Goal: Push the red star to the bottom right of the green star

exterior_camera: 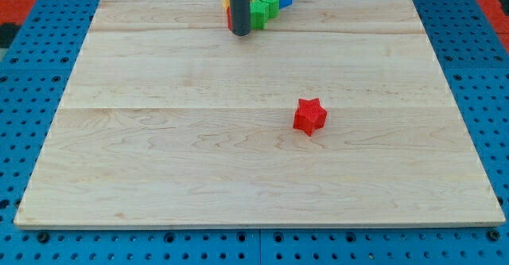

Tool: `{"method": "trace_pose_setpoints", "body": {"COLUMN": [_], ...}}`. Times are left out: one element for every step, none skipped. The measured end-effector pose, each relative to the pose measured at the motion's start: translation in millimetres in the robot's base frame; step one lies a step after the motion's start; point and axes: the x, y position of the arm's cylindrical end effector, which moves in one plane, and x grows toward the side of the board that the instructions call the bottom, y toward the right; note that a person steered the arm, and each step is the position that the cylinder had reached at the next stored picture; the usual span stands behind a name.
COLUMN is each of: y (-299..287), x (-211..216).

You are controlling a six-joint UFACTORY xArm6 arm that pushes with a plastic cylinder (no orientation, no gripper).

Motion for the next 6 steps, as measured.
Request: {"method": "trace_pose_setpoints", "body": {"y": [4,5,41,102,166,168], "x": [-15,-17,12,48,122,189]}}
